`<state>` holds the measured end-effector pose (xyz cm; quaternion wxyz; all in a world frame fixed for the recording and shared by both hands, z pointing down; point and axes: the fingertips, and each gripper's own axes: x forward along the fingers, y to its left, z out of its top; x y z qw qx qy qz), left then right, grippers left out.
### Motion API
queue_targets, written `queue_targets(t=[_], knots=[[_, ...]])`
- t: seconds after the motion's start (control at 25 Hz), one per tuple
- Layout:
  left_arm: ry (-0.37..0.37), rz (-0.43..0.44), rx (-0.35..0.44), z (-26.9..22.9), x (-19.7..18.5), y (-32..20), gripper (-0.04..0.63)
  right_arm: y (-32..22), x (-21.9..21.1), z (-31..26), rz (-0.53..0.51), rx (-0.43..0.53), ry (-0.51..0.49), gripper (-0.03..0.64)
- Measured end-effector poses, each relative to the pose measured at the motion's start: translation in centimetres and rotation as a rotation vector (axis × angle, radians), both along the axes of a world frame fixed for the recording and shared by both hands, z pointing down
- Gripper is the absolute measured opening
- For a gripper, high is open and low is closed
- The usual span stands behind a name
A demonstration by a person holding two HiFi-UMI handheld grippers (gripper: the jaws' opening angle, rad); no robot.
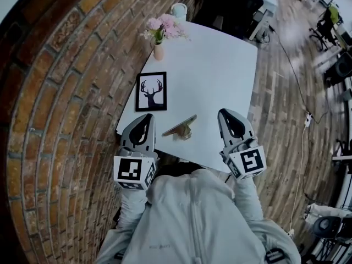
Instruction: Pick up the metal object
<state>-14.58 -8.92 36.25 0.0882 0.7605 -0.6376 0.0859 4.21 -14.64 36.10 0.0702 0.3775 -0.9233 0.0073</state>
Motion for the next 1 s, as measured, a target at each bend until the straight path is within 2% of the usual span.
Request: queue_targets(t=[0.48, 1.0], knots=[[-0.007, 0.132, -0.008, -0.4, 1.9, -6.3, 0.031, -3.6, 2.4, -0.9, 0.117, -0.002, -0.033, 0.026], [0.003, 0.233, -0.072, 1.7, 2.6, -6.9, 0.032, -3.8, 3.0, -0.2, 0.196, -0.038, -0.034, 0.026]])
